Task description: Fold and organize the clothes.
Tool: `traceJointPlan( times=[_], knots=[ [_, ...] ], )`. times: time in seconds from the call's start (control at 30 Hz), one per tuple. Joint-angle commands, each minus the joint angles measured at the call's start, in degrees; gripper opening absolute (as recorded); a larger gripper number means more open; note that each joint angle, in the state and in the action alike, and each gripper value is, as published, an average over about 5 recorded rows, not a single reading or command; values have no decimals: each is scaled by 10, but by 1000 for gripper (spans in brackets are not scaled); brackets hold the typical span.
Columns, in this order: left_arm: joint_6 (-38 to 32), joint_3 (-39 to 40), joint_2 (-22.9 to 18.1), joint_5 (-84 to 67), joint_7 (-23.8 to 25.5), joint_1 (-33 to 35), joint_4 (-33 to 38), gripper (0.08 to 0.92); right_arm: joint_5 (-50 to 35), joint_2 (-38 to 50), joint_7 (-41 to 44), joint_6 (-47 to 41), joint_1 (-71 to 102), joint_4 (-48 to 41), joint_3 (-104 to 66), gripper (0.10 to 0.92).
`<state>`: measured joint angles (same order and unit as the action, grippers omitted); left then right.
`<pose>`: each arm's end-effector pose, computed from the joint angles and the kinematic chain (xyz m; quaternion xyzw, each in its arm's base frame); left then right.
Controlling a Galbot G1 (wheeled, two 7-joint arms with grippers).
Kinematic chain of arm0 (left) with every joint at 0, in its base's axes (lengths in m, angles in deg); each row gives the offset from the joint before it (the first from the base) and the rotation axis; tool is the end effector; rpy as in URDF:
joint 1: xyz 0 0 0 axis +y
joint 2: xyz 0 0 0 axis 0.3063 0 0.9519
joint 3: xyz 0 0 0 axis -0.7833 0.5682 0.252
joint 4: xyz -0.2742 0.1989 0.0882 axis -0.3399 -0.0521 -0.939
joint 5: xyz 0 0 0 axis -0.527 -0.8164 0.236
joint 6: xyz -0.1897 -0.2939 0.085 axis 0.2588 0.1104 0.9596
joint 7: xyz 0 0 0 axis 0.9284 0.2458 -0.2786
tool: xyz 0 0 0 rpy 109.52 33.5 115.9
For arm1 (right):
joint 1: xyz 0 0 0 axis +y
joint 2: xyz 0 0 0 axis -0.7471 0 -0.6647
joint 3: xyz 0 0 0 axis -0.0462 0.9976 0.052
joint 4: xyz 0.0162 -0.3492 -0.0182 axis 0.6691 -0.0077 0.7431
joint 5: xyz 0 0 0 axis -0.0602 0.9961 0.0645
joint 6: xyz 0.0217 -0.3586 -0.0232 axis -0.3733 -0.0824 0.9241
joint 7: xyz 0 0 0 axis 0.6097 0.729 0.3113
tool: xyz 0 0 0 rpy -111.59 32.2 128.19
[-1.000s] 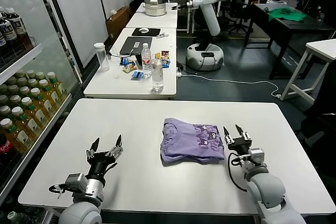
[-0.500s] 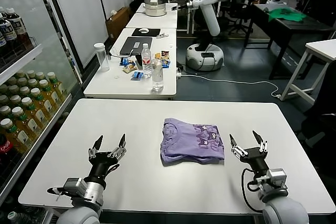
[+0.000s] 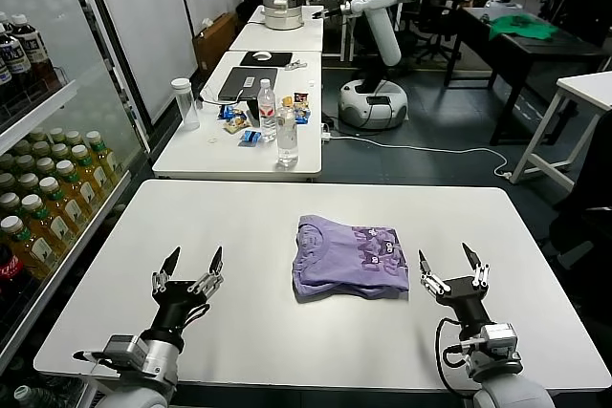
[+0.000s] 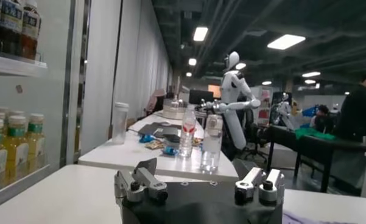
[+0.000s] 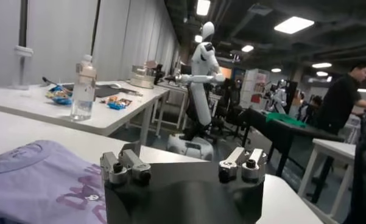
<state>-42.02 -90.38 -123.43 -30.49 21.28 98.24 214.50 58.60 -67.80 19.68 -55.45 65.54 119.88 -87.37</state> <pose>0.2032 0.0382 -0.2548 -0.0370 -0.9977 0.0522 0.0230 0.2208 -0.0706 -0.2622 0.0296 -0.9930 0.1121 0.0241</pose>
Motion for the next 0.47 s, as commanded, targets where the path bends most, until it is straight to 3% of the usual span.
traceJointPlan(
  times=[0.03, 0.47],
  knots=[
    [-34, -11, 8, 16, 19, 34, -9, 823, 53, -13, -10, 13, 9, 3, 7, 823],
    [-35, -18, 11, 10, 20, 31, -10, 823, 53, -10, -21, 4, 1, 0, 21, 823]
  ],
)
